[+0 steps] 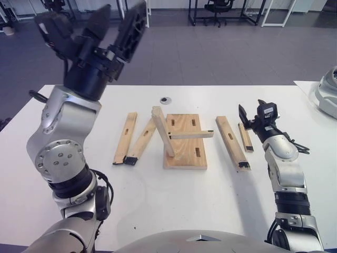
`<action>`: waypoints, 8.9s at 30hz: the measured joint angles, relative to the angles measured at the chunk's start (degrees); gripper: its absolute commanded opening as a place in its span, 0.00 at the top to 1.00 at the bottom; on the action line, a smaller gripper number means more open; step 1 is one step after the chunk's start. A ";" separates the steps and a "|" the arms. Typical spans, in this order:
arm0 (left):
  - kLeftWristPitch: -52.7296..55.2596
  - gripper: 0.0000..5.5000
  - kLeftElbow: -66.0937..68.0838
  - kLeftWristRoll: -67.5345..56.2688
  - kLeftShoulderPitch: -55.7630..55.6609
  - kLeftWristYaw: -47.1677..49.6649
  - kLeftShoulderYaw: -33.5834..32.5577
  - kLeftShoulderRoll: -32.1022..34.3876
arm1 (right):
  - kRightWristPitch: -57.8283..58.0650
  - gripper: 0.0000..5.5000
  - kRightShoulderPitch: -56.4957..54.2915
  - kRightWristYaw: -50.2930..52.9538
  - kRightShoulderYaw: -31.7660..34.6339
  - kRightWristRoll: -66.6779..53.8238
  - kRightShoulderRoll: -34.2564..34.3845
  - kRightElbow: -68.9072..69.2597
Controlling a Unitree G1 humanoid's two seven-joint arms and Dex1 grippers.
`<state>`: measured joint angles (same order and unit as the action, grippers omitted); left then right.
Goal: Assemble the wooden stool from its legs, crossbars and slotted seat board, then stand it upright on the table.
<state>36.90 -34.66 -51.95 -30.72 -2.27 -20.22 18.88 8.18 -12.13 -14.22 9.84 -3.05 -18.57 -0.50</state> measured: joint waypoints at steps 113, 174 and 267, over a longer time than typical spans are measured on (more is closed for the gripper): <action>-18.72 0.19 20.78 47.70 25.68 -21.84 22.89 1.36 | 39.12 0.82 9.76 24.97 18.00 -74.36 5.34 21.71; -12.33 0.19 14.02 45.37 27.61 -10.84 30.41 -12.07 | 51.51 0.61 -5.20 20.47 -8.25 -40.39 -10.26 28.36; -9.96 0.19 23.23 21.20 6.22 -25.87 16.14 0.89 | 31.94 0.50 -8.84 -0.22 -1.30 -41.64 -3.51 26.34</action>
<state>26.94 -11.43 -30.74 -24.50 -28.14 -4.08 19.77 40.12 -20.97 -14.43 8.54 -44.69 -22.09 25.84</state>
